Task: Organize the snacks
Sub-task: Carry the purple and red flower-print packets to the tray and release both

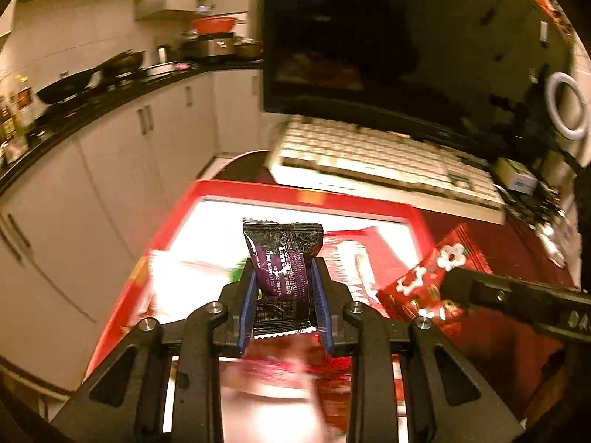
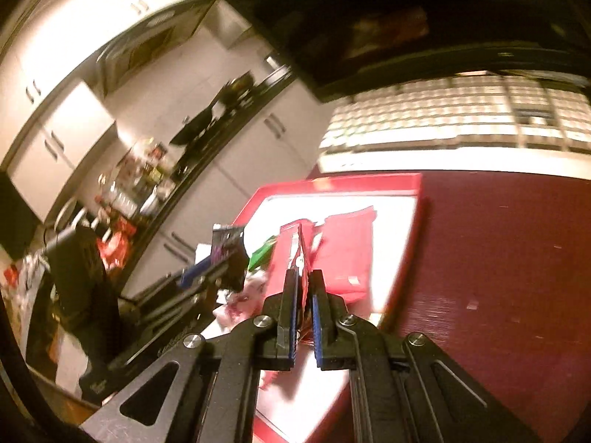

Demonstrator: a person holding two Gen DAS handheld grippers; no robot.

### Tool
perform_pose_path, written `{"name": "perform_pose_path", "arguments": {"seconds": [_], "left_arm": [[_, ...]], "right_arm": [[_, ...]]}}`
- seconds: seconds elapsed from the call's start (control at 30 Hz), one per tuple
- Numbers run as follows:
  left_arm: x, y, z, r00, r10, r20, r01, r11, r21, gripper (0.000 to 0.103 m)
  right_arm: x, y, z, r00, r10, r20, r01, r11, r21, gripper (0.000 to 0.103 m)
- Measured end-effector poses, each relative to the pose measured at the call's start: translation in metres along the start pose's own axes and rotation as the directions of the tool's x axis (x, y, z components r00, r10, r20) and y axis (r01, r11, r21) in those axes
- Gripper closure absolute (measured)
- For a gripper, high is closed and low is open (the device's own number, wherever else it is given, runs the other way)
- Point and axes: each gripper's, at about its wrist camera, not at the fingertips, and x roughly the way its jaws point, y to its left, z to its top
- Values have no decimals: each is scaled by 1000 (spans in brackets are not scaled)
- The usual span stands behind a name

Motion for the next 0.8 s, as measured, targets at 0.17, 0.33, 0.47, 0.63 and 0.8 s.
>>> {"name": "perform_pose_path", "arguments": {"seconds": [0.17,0.33,0.47,0.63,0.8], "left_arm": [[9,18,-2,999,37,-2,-37,999,-14,78],[15,23,0,999,49,1,-49,999,-5,77],[20,23,3,998,69,8,-69,998,7,77],[25,24,6,996,86,11,-86,996,16,77],[25,24,8,996,94,9,-95,995,22,77]], "right_arm": [[27,23,1,1000,-1,-29,0,999,-52,97],[47,31,7,999,-14,-45,10,997,-70,97],[57,27,13,999,-19,-44,16,998,-63,96],[70,25,22,999,-28,-45,26,998,-56,95],[78,23,28,998,-35,-49,32,998,-60,95]]}}
